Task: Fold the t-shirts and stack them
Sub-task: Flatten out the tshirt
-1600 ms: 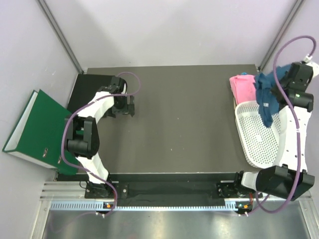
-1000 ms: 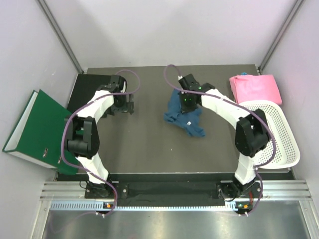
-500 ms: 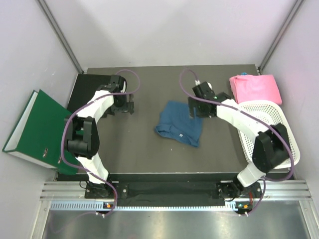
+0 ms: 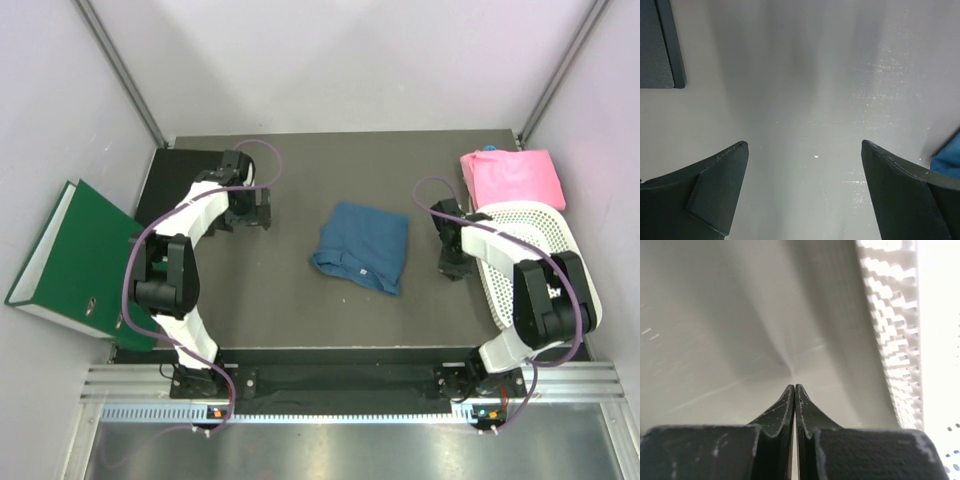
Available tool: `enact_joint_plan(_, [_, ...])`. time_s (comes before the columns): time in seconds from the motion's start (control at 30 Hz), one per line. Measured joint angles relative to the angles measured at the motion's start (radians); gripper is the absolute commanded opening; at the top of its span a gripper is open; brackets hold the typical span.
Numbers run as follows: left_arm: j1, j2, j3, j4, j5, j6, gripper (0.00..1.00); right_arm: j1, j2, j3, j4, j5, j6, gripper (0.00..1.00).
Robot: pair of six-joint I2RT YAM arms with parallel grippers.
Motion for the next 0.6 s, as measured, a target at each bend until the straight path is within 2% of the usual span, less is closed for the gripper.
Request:
enact_joint_plan(0.33, [-0.01, 0.0, 0.002, 0.0, 0.02, 0.0, 0.99, -0.151, 0.015, -0.029, -0.026, 0.114, 0.02, 0.0])
enact_joint_plan(0.5, [-0.023, 0.0, 0.003, 0.0, 0.023, 0.0, 0.99, -0.178, 0.015, -0.034, -0.028, 0.123, 0.013, 0.01])
enact_joint_plan(0.57, [-0.028, 0.0, 0.005, -0.001, 0.023, 0.0, 0.99, -0.177, 0.015, -0.034, -0.024, 0.107, -0.001, 0.09])
enact_joint_plan(0.6, [-0.029, 0.0, 0.007, -0.001, 0.024, 0.0, 0.99, -0.174, 0.014, -0.034, -0.019, 0.093, -0.008, 0.21])
